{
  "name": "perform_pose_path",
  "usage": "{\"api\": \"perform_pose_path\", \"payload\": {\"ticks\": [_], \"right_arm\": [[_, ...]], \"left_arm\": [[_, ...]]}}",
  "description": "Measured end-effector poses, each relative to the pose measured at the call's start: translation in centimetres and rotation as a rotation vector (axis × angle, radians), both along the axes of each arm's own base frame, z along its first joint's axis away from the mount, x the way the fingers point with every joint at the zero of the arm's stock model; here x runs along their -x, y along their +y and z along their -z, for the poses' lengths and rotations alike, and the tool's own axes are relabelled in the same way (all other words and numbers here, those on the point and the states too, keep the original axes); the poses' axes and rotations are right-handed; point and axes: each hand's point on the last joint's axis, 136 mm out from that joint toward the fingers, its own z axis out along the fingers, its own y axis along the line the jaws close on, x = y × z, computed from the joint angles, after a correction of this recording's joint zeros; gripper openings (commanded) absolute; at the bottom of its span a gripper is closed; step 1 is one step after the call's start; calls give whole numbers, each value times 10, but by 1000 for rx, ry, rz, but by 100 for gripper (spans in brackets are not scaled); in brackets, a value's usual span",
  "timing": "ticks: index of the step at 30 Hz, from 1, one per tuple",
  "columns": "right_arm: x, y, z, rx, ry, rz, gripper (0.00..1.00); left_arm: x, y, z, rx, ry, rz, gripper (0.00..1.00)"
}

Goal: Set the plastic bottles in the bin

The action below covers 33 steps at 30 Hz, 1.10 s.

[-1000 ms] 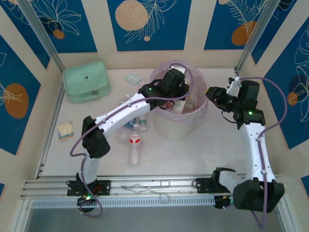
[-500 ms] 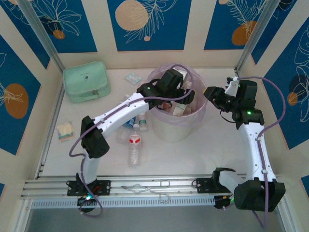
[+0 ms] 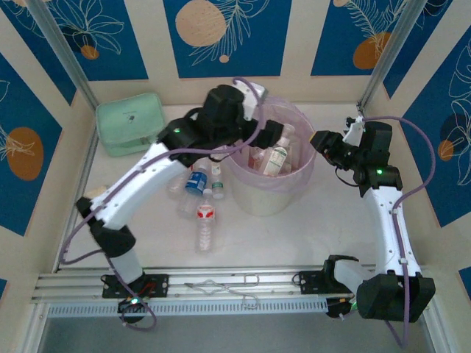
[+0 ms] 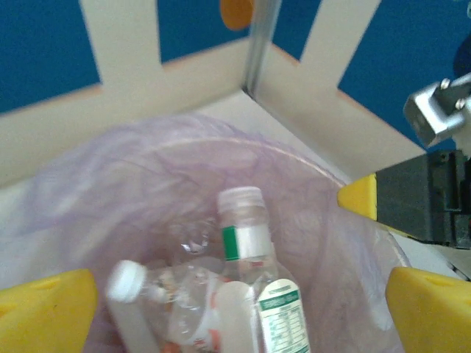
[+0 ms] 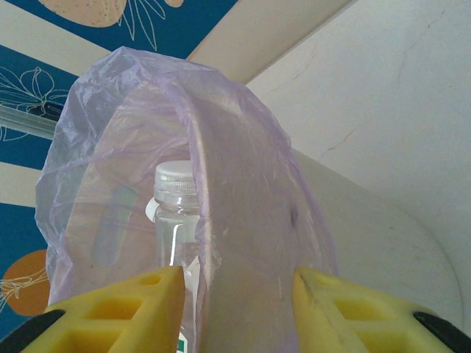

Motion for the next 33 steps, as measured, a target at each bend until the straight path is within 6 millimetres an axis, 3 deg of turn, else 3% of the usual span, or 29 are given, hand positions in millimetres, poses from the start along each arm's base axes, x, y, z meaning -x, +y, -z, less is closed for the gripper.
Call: {"api": "perform_pose_path", "payload": {"ticks": [3, 6, 9, 12, 14, 17, 22, 25, 33], "right_arm": [[0, 3, -2, -10, -3, -10, 51], [1, 5, -3, -9, -6, -15, 52], [1, 3, -4, -9, -12, -7, 52], [2, 0, -6, -8, -16, 1, 53], [2, 0, -6, -8, -16, 1, 52], [3, 0, -6, -8, -14, 1, 52], [9, -1, -5, 6, -7, 6, 52], [15, -4, -5, 14, -3, 18, 52], [21, -6, -8, 21, -10, 24, 52]], "left_arm": [[-11, 59, -5, -11, -23, -124, 99], [-32, 134, 33, -65, 40, -297, 100], [-49, 203, 104, -155, 173, -474, 99], [-50, 239, 183, -258, 332, -564, 99], [-49, 251, 229, -312, 432, -583, 99], [-51, 256, 280, -354, 555, -582, 100], [-63, 249, 334, -383, 658, -555, 98], [-67, 246, 353, -388, 687, -555, 92], [-80, 245, 361, -348, 656, -587, 75]]}}
